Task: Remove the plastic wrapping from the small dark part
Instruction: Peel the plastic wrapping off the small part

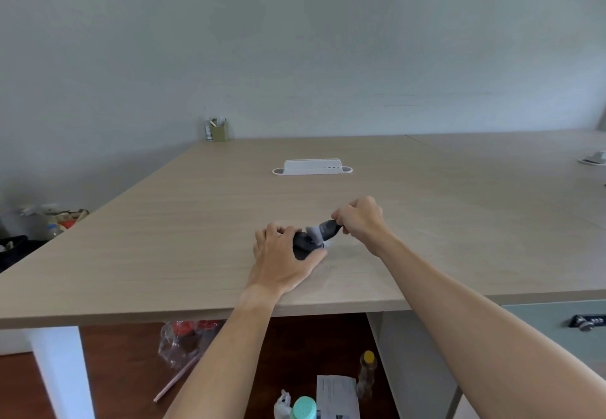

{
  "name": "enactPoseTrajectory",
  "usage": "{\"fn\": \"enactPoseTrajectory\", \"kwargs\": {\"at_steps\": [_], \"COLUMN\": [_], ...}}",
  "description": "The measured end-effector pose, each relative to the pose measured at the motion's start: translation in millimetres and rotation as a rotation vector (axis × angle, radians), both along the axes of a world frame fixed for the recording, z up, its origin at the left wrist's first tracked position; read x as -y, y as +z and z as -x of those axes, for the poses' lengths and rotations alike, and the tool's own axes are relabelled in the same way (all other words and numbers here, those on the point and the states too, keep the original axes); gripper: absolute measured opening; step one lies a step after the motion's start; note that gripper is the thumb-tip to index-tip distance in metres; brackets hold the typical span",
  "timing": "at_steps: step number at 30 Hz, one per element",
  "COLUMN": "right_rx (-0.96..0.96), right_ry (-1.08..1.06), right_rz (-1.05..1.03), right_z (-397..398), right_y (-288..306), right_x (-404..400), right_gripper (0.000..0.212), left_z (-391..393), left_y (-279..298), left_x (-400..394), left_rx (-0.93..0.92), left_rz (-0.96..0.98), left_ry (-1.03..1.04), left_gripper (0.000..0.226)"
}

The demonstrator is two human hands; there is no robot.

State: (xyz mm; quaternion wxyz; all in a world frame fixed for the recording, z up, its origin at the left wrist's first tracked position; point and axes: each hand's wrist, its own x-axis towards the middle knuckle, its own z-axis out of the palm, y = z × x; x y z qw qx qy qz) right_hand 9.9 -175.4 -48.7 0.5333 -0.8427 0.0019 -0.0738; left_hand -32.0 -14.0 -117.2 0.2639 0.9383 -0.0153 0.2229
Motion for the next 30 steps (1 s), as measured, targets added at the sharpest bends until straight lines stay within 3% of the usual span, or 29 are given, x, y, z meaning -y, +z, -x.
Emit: {"fn": "enactPoseTrajectory", "kwargs": {"at_steps": [3,5,8,10,12,17,22,27,30], "right_rx": [-0.016,0.033,0.064,0.041,0.013,0.112,0.025,0.134,0.098], "right_ry": [0.024,-0.006,-0.047,0.010,0.082,-0.020,0.103,-0.020,-0.007], "right_rz": [0.074,0.119,0.027,-0.018,0.021,0.087,0.035,0.115,0.008], "right_z": [3.3,3.3,4.1,5.3,5.3,2.3,5.1,4.8,3.1], "right_y": [-0.8,-0.9,0.4,0.5,-2.1,-4.7,0.0,-1.1,2.7], "right_x": [2.1,4.7,4.8,4.0,3.5,3.3,-1.7,-2.4,-3.6], "right_gripper": [0.021,0.029,0.019,0.029,0.025,0.019,0.024,0.022,0.023], "left_z": [0.0,-0.4,-1.7,-2.1,-2.8,-3.9,-4.8,-3.7,-3.8], "left_y": [-0.9,-1.2,-1.5,-1.9,-3.2,-3.8,-4.8,-4.8,-4.6], "left_x": [2.8,3.2,2.9,2.6,1.7,1.8,-0.1,-0.5,-2.1], "left_rx": [0.009,0.019,0.024,0.029,0.036,0.043,0.064,0.057,0.050], "left_rz": [0.032,0.034,0.028,0.026,0.019,0.040,0.051,0.075,0.091], "left_ry": [0.009,0.016,0.012,0.015,0.027,0.027,0.017,-0.013,-0.043], "left_gripper": [0.058,0.057,0.058,0.059,0.067,0.080,0.081,0.075,0.073]}}
